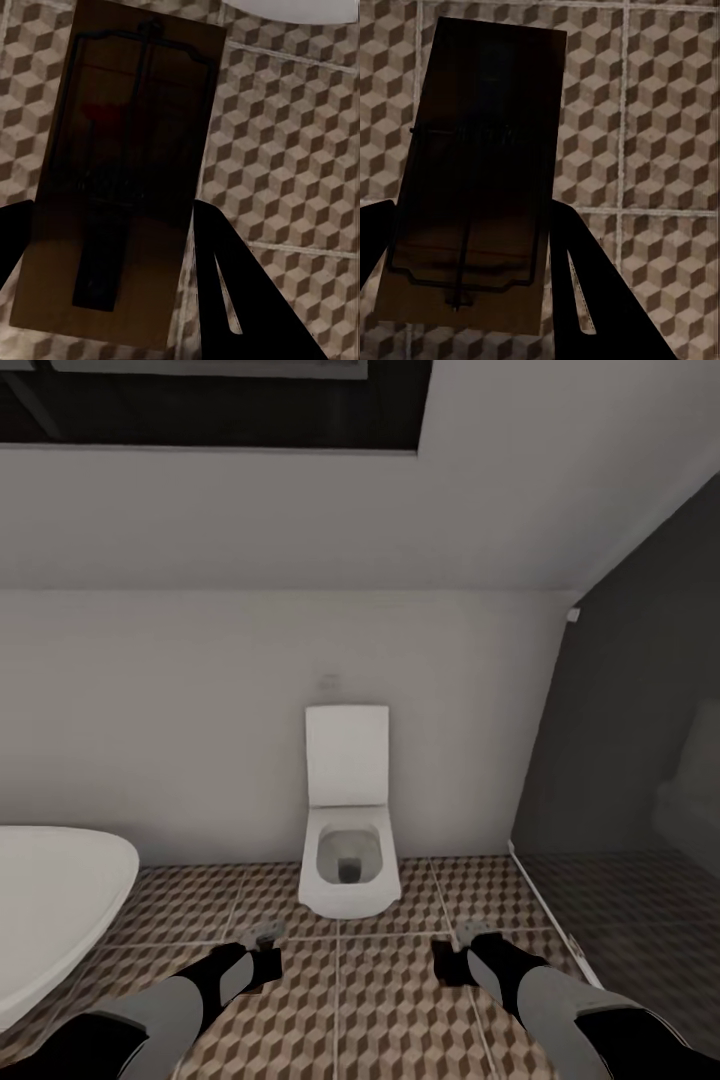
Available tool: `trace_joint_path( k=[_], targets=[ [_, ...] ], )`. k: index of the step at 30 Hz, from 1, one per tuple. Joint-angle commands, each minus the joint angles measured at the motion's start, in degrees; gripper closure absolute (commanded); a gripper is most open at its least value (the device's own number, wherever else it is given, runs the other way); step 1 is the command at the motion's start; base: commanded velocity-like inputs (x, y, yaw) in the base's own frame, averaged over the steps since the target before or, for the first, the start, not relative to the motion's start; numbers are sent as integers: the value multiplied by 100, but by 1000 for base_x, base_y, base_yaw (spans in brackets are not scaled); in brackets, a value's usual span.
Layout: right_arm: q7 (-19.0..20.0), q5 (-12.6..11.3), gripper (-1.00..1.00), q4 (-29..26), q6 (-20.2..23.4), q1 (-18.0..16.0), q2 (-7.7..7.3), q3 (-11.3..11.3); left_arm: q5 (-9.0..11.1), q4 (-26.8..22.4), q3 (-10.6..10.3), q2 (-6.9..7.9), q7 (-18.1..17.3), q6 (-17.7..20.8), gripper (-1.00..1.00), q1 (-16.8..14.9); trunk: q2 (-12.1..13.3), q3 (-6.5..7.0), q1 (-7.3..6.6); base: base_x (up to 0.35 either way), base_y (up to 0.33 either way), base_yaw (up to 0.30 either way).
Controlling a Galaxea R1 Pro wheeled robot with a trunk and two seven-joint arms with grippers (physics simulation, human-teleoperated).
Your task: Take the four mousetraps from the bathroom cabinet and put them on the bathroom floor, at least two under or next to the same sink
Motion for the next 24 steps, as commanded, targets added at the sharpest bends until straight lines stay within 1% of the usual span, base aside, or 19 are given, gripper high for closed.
trace_joint_path(
  k=[1, 4, 6, 15, 24],
  targets=[
    [6, -48, 100, -11, 34, -1, -1, 45, 36, -14, -47, 0, 32, 30, 100, -1, -3, -15, 3, 343, -107, 0],
    [3, -48, 100, -11, 34, -1, -1, 40, 35, -14, -47, 0, 32, 21, 100, -1, -3, -28, 3, 336, -99, 0],
    [2, -48, 100, -11, 34, -1, -1, 40, 36, -14, -47, -1, 32, 13, 100, -1, -3, -31, 3, 169, -48, 0],
    [2, -48, 100, -11, 34, 3, -1, 46, 40, -14, -43, 0, 35, 7, 100, 7, -3, -33, 3, 27, -8, 0],
    [2, -48, 100, -11, 33, 1, -1, 46, 43, -14, -38, 20, 76, 7, 100, 8, -364, -197, 201, 1, 0, 2]
  ],
)
